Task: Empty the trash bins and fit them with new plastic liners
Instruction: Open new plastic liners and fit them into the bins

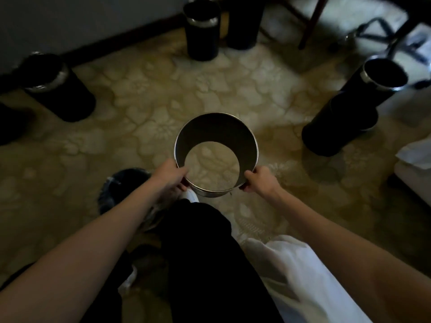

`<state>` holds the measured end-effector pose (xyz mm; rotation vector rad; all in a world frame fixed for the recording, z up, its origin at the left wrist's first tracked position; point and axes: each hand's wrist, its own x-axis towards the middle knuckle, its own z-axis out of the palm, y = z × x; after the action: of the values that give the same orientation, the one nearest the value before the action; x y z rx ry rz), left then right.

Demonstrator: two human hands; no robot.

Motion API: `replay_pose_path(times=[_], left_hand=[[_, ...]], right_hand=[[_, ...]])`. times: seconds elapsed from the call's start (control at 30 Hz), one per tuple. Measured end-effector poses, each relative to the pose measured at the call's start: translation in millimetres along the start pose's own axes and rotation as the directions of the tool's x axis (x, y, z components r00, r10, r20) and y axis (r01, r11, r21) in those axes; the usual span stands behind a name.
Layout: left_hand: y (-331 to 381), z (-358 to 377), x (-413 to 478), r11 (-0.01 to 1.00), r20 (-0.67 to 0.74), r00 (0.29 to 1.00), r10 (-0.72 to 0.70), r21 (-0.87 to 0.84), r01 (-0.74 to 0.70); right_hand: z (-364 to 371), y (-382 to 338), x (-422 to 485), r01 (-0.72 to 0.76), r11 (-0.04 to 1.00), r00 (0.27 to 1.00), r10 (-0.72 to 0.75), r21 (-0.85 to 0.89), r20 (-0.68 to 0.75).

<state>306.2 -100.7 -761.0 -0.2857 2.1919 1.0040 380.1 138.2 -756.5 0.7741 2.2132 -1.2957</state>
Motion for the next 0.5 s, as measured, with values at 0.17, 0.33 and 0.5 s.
replay_pose_path(times=[0.17,0.33,0.5], left_hand=[[-0.6,-85.0,-99.8,0.985,-0.206,0.976,0.072,-0.137,-0.102],[-53.6,-137.7,-194.0,0.936,-0.341,0.937,0.074,-0.302,-0.183],[-129.8,-153.6,-234.3,0.838,-0.220,0.971,-0.093,-0.543,-0.043]], right_hand=[[10.5,-91.7,-62.8,0.221,0.975,0.975,-0.220,-0.022,0.030],[57.8,-140.1,-123.7,0.393,0.919,0.917,-0.392,-0.001,0.072],[117.8,-152.0,-151.6,0.454,0.888,0.881,-0.436,-0.069,0.185]])
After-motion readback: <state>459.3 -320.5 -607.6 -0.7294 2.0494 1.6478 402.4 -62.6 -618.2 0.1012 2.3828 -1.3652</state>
